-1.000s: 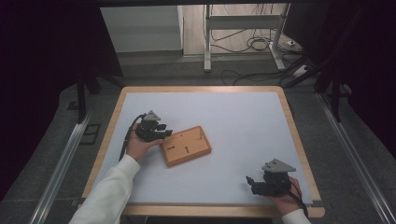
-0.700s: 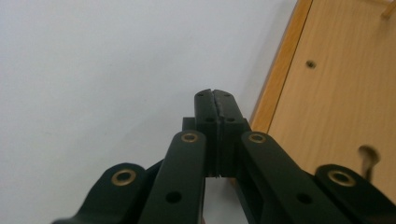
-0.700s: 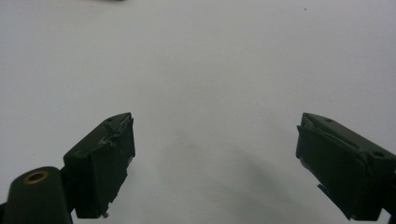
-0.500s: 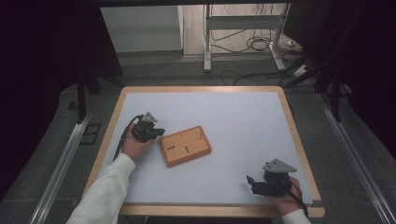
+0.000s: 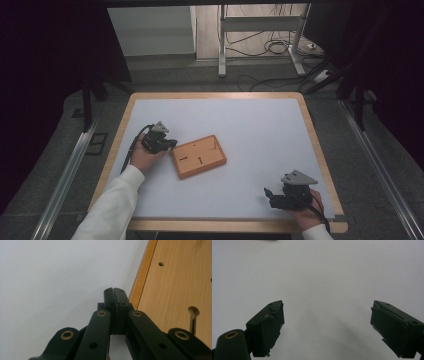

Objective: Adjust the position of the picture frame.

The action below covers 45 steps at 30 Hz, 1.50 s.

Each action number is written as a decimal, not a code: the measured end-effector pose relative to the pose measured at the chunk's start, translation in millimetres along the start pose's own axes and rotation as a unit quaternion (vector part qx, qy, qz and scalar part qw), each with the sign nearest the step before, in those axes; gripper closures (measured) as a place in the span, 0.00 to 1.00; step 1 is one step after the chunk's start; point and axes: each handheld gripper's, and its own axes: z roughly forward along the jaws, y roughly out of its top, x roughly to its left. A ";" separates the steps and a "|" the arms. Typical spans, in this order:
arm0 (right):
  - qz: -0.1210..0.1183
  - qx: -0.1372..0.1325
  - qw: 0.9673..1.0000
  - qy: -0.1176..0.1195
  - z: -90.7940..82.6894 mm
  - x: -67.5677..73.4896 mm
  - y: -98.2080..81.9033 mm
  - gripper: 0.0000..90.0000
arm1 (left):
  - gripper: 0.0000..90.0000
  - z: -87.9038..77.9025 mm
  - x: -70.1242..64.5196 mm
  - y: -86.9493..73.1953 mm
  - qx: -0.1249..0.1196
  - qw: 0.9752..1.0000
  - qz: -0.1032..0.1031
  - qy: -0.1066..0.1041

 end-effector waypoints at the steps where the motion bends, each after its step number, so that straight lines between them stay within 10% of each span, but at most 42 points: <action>1: 0.000 0.001 1.000 0.000 -0.1 -0.1 0.0 0.13 | 1.00 -0.3 -0.8 -0.3 0.000 1.000 0.002 -0.001; 45: -0.003 -0.001 1.000 0.002 0.1 0.9 0.8 0.13 | 1.00 -15.6 -57.3 -30.2 0.003 0.996 0.025 -0.081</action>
